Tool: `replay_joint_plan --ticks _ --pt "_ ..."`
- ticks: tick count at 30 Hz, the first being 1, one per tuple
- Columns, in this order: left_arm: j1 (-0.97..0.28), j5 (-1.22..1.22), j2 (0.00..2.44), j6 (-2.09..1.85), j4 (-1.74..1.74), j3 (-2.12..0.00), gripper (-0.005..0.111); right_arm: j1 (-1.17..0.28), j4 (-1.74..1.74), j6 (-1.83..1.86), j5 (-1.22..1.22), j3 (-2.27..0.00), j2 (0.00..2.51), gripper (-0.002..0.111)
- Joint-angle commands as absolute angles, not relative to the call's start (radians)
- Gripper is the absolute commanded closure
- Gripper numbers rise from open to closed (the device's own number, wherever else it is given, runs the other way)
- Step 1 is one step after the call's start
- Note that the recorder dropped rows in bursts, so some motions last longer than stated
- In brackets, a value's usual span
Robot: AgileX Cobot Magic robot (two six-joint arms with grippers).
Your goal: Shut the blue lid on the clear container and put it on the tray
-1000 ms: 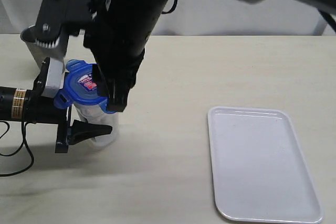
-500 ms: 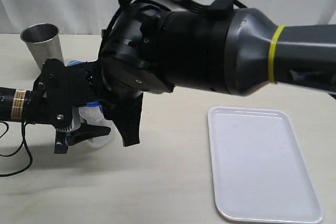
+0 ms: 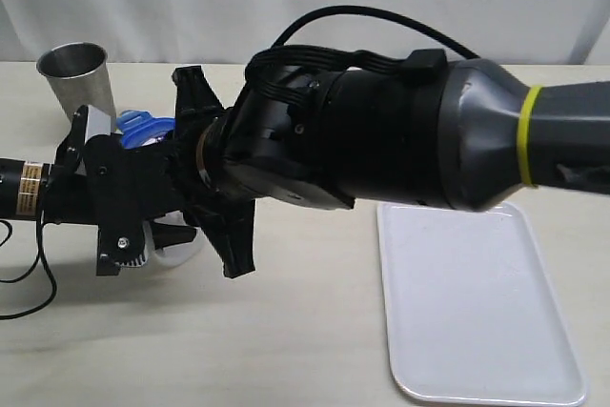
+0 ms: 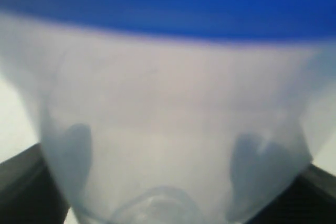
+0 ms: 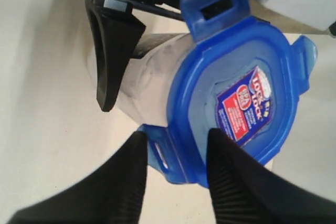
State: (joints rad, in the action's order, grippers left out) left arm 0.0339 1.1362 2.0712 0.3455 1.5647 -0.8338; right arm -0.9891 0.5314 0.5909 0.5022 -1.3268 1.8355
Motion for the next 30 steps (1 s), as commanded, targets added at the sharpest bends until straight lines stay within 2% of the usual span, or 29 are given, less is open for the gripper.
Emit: replay_joint_plan --ticks 1,8,13,17,21,24,30 --pt "0.022 1.221 2.064 0.345 1.558 -0.841 0.107 -0.992 0.557 0.523 0.468 -1.306 1.890 0.076" --pt "0.022 1.221 2.064 0.347 1.558 -0.841 0.107 -0.992 0.619 0.466 0.440 -1.306 1.933 0.076" --pt "0.022 1.221 2.064 0.348 1.560 -0.841 0.107 -0.992 0.862 0.206 0.406 -1.306 1.943 0.078" --pt "0.022 1.221 2.064 0.348 1.559 -0.841 0.107 -0.992 0.875 0.187 0.391 -1.306 1.948 0.079" --pt "0.022 1.221 2.064 0.348 1.524 -0.841 0.107 -0.969 0.781 0.108 0.381 -1.306 1.893 0.078" --pt "0.022 1.221 2.064 0.348 1.519 -0.841 0.107 -0.897 0.615 0.119 0.327 -1.306 1.831 0.070" --pt "0.022 1.221 2.064 0.348 1.507 -0.841 0.107 -0.852 0.531 0.119 0.313 -1.313 1.791 0.068"
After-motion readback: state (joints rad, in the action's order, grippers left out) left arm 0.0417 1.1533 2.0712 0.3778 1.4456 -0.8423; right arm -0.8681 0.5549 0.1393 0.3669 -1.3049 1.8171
